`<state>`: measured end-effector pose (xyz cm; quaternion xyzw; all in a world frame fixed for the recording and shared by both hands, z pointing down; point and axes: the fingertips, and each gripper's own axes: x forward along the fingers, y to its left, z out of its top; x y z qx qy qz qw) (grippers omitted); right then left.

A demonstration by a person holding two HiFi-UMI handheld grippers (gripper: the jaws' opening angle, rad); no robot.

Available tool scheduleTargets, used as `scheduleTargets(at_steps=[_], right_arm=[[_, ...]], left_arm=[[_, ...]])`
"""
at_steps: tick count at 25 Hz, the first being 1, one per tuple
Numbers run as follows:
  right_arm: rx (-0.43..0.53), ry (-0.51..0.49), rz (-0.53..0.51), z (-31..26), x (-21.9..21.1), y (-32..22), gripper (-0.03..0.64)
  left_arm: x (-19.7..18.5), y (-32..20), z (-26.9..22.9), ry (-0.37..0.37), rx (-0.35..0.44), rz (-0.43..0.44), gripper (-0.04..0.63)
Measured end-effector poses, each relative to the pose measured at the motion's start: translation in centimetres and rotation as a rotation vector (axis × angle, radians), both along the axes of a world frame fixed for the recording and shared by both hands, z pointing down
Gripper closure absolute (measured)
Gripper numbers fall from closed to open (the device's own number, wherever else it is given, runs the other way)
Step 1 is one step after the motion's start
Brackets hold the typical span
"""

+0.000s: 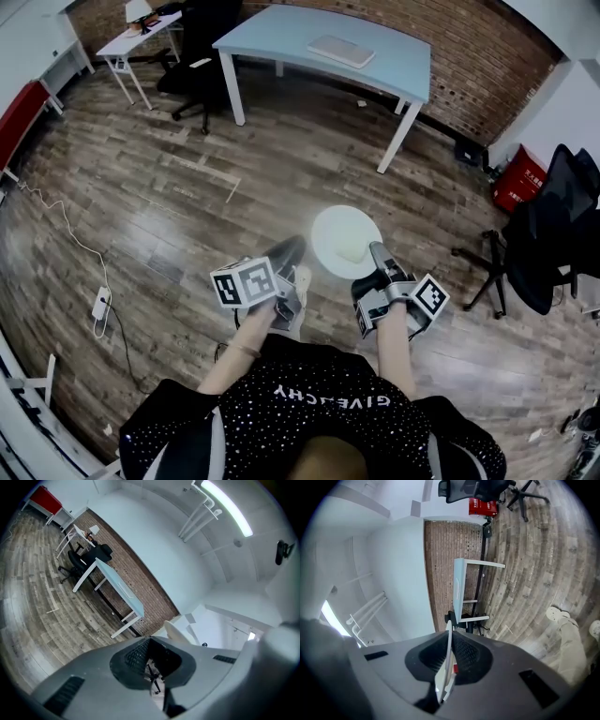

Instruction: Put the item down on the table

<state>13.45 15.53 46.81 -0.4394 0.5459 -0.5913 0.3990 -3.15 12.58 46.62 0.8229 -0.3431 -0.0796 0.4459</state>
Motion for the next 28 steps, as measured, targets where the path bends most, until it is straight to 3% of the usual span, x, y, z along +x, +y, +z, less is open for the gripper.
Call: scheduleTargets(at_steps=[13, 28], right_arm=[[-0.031, -0.002, 0.020, 0.2, 1.4, -15.2, 0.591], [-0.008, 0.004, 0.025, -2.4, 3.2, -29.9, 0.591]], left_arm=[[1.1, -15.7, -0.2, -0.014, -0.014, 0.013, 0.586], [2.7, -31.3, -1.7, 0.030, -0.012, 0.013, 0.586]])
